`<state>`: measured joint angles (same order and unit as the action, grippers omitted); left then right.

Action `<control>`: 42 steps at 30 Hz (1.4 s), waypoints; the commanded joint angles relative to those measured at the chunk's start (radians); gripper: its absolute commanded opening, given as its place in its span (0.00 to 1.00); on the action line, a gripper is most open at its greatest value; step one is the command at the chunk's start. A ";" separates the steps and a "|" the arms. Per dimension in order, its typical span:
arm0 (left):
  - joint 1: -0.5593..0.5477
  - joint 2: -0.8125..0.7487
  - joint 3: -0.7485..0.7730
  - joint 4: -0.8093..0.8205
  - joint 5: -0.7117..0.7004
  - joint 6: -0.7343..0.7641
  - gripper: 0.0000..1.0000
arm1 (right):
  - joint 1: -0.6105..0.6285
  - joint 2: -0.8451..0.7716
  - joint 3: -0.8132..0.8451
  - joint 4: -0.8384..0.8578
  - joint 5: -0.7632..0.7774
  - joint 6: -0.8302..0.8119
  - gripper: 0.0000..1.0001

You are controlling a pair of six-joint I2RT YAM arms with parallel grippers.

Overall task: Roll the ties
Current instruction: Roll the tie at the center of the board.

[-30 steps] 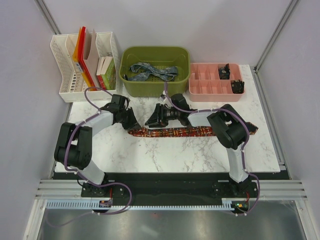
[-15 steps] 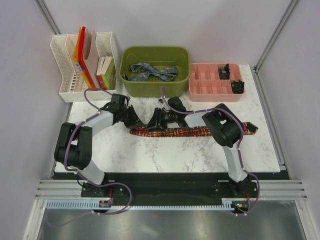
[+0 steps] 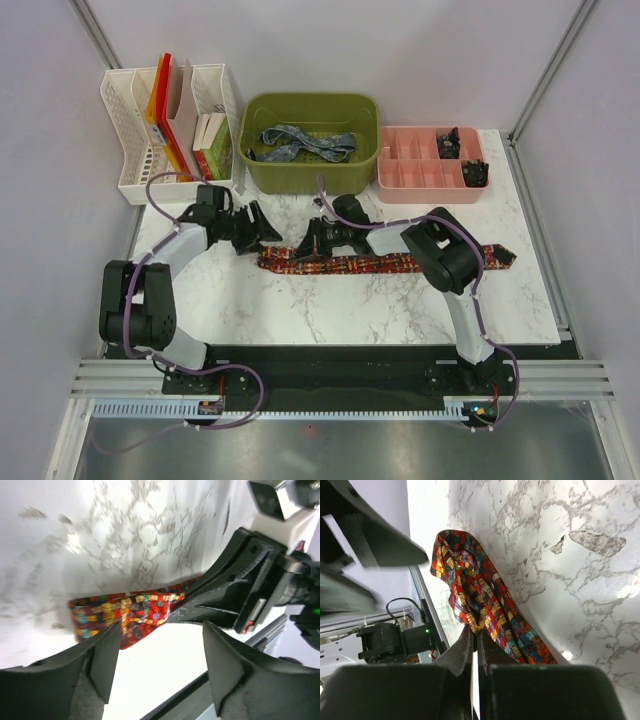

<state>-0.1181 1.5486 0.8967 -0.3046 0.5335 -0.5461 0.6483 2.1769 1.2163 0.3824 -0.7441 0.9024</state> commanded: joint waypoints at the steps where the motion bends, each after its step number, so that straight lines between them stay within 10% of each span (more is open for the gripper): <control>1: 0.080 -0.093 0.092 -0.077 0.152 0.378 0.79 | 0.002 0.003 0.014 0.050 -0.008 -0.054 0.00; 3: 0.081 -0.102 0.110 -0.148 0.213 0.645 0.94 | 0.004 0.001 0.008 0.065 -0.014 -0.062 0.00; 9: 0.080 -0.108 0.056 -0.205 0.318 1.281 1.00 | 0.005 0.004 -0.012 0.096 -0.015 -0.076 0.00; 18: 0.046 0.004 0.025 -0.151 0.364 1.737 1.00 | 0.005 0.015 0.006 0.099 -0.024 -0.091 0.01; 42: -0.156 0.134 0.024 -0.172 0.071 1.951 0.85 | 0.004 0.024 0.031 0.098 -0.060 -0.105 0.03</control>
<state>-0.2562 1.6764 0.9150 -0.4740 0.6544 1.3464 0.6491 2.1937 1.2140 0.4355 -0.7761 0.8143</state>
